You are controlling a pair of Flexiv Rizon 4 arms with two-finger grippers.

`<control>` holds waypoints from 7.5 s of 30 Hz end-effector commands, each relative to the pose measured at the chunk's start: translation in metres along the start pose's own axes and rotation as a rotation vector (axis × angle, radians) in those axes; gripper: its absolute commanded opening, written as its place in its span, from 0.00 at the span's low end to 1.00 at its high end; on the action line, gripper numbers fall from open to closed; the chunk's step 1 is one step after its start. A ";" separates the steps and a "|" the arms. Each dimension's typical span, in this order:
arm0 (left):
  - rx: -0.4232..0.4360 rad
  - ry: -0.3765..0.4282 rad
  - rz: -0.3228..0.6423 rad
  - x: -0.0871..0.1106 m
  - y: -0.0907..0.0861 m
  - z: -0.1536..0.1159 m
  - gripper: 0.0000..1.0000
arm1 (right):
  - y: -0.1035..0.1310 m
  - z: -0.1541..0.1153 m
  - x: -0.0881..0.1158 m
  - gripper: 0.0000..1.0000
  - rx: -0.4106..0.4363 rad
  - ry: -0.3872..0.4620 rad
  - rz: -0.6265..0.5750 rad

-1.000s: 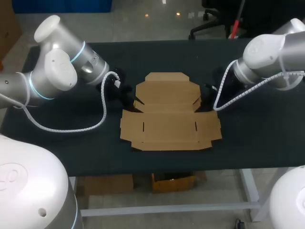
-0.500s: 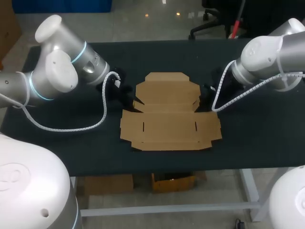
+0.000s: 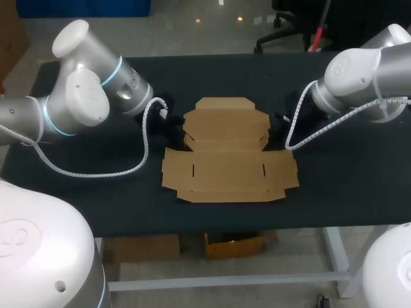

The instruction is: Assemble the packaging by folding the flat box into shape, placing the metal phone stand inside, and closing the box properly

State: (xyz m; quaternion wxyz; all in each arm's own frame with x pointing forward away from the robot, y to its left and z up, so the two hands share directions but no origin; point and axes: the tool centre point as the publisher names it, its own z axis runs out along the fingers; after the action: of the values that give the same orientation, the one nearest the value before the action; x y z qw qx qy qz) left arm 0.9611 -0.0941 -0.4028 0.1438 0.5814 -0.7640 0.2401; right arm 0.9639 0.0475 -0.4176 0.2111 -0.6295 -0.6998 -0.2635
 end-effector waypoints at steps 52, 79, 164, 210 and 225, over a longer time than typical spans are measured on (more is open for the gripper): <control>0.050 -0.128 0.061 0.035 -0.003 0.006 0.00 | -0.005 -0.001 0.018 0.00 -0.009 -0.143 0.044; 0.053 -0.162 0.085 0.042 -0.007 0.011 0.00 | -0.010 0.006 0.027 0.00 -0.013 -0.231 0.083; 0.093 -0.298 -0.017 0.042 -0.004 0.000 0.00 | -0.019 -0.007 0.029 0.00 0.014 -0.215 0.173; 0.098 -0.353 -0.172 0.029 0.041 -0.074 0.00 | -0.055 -0.083 0.000 0.00 -0.044 -0.166 0.201; 0.040 -0.278 -0.156 0.049 0.089 -0.100 0.00 | -0.098 -0.116 0.004 0.00 -0.083 -0.191 0.184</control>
State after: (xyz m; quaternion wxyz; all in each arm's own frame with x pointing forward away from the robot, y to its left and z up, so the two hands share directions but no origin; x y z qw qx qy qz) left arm 0.8690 -0.0672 -0.3166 0.0494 0.6688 -0.7255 0.1547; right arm 0.8763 -0.0260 -0.3447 0.1612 -0.7176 -0.6496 -0.1924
